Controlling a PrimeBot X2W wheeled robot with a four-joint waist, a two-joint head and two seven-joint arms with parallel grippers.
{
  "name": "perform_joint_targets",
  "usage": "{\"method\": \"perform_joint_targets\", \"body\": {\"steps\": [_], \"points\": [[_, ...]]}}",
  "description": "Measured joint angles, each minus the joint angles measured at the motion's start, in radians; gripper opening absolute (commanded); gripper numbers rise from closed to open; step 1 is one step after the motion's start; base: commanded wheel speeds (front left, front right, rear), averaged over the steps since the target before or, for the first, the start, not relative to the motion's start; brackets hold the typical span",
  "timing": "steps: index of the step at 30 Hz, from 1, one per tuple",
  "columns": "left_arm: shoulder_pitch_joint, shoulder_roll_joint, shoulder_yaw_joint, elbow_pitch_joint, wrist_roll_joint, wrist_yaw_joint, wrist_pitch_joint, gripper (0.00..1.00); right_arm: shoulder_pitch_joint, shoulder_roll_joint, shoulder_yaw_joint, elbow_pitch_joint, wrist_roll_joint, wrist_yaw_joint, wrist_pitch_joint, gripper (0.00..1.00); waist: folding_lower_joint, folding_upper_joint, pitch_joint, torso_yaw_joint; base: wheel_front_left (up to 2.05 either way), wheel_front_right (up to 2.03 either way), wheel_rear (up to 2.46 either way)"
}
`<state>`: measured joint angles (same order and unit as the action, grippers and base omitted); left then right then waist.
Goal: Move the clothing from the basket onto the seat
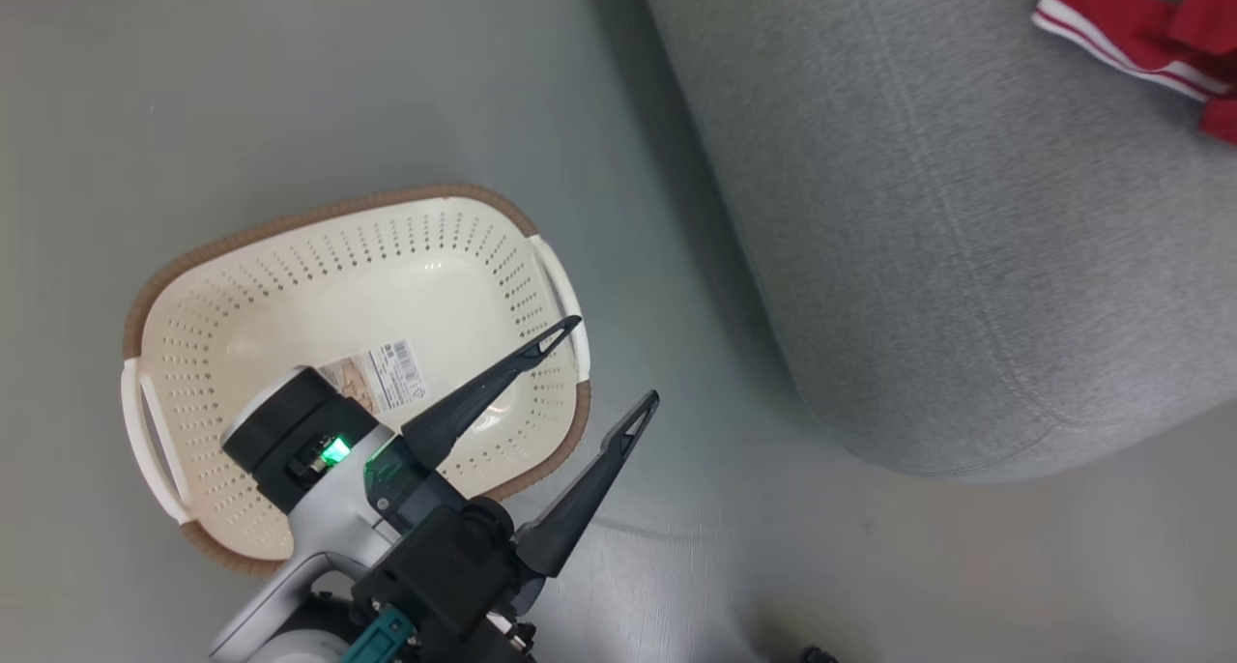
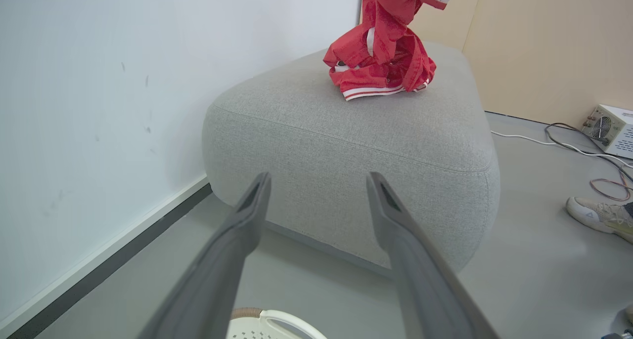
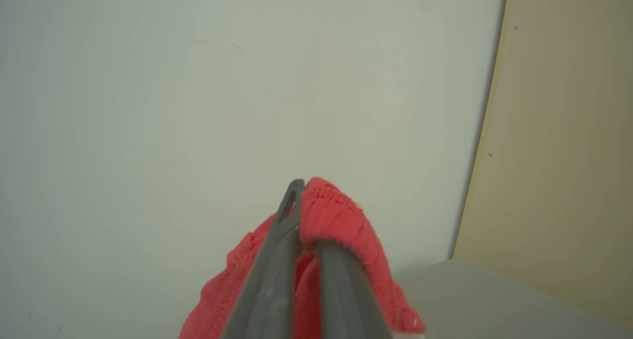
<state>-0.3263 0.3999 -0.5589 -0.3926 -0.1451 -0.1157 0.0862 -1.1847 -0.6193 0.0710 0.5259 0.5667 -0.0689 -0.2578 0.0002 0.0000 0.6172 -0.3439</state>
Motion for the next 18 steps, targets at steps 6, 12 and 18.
{"method": "perform_joint_targets", "body": {"steps": [6,12,18], "points": [[-0.026,0.016,0.009,-0.010,0.003,0.000,0.000,1.00,0.028,0.029,0.002,0.089,0.015,-0.001,0.006,0.00,0.0000,0.0000,0.057,0.023,0.00,0.00,0.00],[-0.054,0.033,0.009,-0.010,0.015,-0.008,-0.001,1.00,0.083,0.078,0.006,0.190,0.027,-0.002,0.014,0.00,0.0001,0.0001,0.103,0.036,0.00,0.00,0.00],[-0.063,0.041,0.012,-0.004,0.015,-0.008,-0.009,1.00,0.093,0.118,0.012,0.249,0.044,-0.002,0.019,0.00,0.0000,0.0001,0.121,0.042,0.00,0.00,0.00]]}}
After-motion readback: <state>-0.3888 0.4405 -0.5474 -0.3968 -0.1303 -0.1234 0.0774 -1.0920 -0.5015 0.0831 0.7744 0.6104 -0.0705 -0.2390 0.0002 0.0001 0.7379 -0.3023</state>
